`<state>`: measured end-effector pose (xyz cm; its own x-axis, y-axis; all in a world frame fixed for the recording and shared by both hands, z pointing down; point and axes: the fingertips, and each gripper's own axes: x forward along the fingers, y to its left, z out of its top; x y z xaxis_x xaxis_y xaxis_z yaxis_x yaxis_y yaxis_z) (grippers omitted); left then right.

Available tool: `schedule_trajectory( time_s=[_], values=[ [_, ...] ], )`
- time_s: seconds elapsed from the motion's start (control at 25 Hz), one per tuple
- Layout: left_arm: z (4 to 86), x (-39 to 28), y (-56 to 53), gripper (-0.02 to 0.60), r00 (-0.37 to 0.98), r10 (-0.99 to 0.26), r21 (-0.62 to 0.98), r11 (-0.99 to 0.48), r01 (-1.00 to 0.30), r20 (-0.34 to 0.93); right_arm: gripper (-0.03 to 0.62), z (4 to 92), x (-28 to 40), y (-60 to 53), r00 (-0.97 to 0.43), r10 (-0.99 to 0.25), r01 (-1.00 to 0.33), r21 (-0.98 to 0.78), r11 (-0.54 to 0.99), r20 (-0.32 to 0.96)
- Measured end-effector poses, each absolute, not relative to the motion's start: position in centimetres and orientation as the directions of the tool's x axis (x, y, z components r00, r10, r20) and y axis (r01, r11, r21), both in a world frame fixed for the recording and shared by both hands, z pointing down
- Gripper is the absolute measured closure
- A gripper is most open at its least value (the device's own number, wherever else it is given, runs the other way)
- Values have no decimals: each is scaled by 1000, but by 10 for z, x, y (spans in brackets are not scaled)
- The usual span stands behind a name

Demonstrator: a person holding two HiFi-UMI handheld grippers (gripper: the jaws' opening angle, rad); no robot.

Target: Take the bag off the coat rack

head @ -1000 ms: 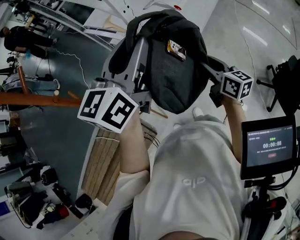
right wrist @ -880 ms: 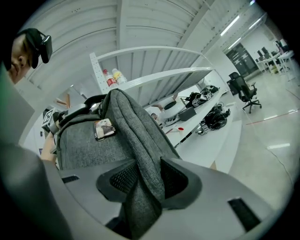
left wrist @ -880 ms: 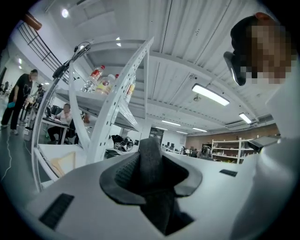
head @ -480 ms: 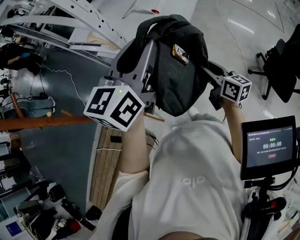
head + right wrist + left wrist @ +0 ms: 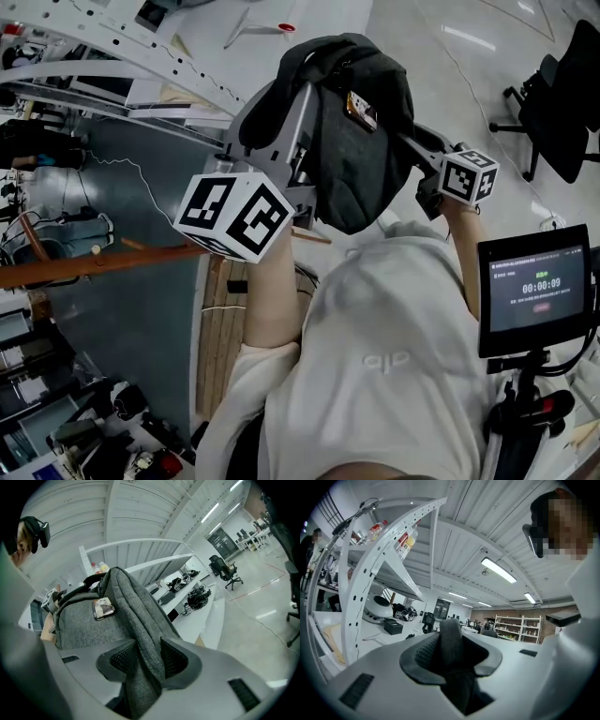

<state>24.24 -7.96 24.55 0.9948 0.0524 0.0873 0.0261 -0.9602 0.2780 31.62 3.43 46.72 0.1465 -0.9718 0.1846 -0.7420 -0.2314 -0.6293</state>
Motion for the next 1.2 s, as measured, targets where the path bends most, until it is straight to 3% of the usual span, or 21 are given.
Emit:
schedule_trajectory(
  time_s=[1.2],
  values=[
    [248,248,-69,453,992,95,348,-935,63,77,441,481,312,26,125,-975,-721,-658,-216,183]
  ],
)
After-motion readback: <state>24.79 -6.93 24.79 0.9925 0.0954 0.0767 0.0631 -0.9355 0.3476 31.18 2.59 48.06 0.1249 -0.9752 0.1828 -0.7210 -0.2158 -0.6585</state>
